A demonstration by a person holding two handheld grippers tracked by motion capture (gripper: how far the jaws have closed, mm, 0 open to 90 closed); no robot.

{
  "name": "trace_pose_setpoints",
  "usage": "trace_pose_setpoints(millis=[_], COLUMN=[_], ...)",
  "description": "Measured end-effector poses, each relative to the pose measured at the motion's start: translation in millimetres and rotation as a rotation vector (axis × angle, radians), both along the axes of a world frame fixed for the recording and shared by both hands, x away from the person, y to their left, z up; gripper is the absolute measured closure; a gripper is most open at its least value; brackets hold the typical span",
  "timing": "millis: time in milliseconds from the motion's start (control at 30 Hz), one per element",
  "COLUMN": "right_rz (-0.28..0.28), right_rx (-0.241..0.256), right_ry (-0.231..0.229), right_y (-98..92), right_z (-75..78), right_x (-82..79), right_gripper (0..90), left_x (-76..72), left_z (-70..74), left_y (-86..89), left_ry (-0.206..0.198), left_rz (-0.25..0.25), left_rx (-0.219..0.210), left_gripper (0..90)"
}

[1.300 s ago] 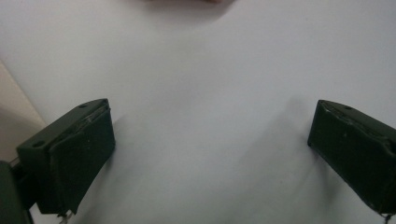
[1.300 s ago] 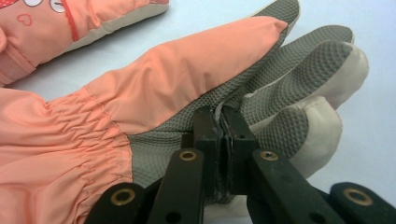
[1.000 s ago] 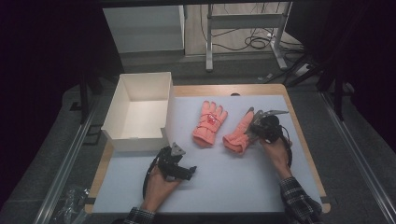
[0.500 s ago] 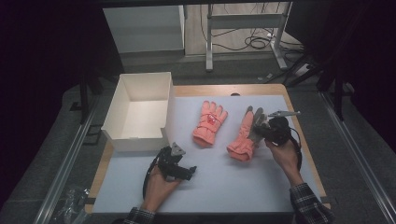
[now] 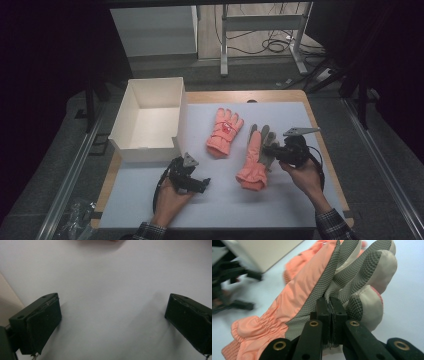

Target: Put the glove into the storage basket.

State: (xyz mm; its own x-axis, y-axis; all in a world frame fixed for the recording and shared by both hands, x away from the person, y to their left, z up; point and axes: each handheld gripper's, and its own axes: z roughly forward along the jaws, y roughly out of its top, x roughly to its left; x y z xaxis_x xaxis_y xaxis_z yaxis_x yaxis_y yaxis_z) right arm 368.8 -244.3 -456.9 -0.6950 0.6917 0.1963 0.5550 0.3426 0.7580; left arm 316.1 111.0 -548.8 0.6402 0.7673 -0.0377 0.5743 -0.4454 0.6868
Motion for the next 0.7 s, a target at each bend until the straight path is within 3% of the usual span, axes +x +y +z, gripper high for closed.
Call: trace_pose_setpoints(millis=[200,400,700], right_rz=[0.118,0.191,0.218], right_rx=[-0.008,-0.054,-0.139], right_ry=[0.015,0.017,-0.016], right_y=[12.6,25.7,44.3], right_z=[-5.7,-19.3,-38.1], right_x=[-10.2,-4.0,9.1], right_gripper=[87.1,87.1,86.2], left_x=[0.1,0.0,-0.2], left_z=[0.1,0.2,0.1], left_y=[0.2,0.3,0.0], left_ry=[0.0,0.001,0.003], left_rz=[-0.003,-0.003,0.001], left_rx=[0.003,0.003,0.0], left_gripper=[0.5,0.5,0.5])
